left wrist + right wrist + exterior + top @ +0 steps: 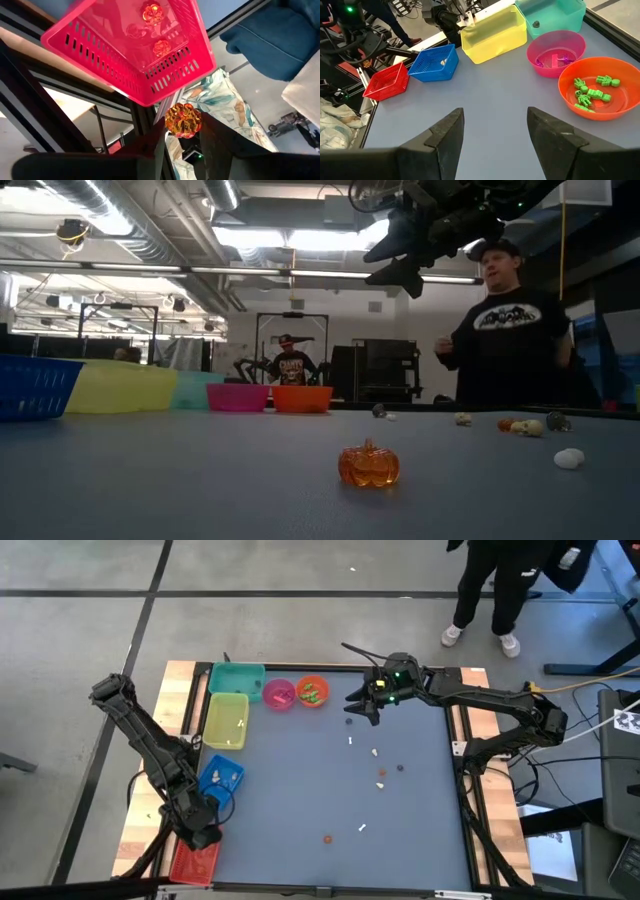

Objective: Sort Halloween decoration
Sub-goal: Put the orange pumpkin toy into the red bin, then put the black skull toy into the green bin

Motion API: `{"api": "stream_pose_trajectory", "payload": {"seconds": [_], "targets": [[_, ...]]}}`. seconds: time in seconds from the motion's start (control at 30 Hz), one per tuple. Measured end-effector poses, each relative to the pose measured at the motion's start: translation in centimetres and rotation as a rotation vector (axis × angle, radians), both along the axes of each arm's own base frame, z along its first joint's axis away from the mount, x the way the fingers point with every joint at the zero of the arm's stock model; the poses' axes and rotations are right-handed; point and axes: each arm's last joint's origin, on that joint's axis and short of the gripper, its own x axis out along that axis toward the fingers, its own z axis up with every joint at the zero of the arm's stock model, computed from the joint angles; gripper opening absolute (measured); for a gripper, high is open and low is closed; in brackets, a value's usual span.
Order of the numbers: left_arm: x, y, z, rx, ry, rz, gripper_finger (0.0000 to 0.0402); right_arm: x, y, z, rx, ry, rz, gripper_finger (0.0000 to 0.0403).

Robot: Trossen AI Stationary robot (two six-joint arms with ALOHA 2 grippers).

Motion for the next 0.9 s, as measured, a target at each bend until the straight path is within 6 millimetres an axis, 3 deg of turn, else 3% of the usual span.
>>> {"api": "stream_pose_trajectory", "payload": {"seconds": [0.23, 0.6, 0.9], "targets": [[0.00, 0.00, 0.00, 0.002, 0.019, 0.021, 0.0092, 0.00, 0.00, 0.00, 0.000, 0.000, 0.000, 0.0215], [-0.14, 0.05, -0.08, 0.017, 0.057, 0.050, 0.0163, -0.01, 0.01, -0.03, -0.015, 0.002, 0.008, 0.0215], [-0.08, 0.07, -0.10, 0.029, 0.040, 0.061, 0.0169, -0.03, -0.10, -0.09, -0.103, 0.010, 0.001, 0.0215]]}}
